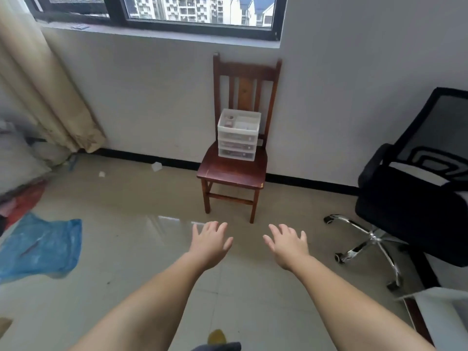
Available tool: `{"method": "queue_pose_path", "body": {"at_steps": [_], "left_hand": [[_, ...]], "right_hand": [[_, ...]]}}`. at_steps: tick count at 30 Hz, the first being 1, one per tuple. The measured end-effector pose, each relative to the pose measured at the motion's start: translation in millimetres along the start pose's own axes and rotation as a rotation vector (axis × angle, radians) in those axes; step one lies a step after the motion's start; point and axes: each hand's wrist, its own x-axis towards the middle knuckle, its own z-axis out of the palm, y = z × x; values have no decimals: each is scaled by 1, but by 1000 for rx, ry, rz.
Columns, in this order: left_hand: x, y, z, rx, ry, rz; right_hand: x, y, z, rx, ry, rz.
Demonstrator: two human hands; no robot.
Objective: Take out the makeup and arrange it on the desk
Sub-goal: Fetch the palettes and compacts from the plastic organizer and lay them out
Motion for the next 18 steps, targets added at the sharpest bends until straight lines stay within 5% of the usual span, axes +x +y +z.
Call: {"method": "queue_pose_path", "body": {"at_steps": [18], "left_hand": [[395, -33, -113, -98, 31, -111]], "right_hand": [[415, 13, -174, -55, 11, -153]]}}
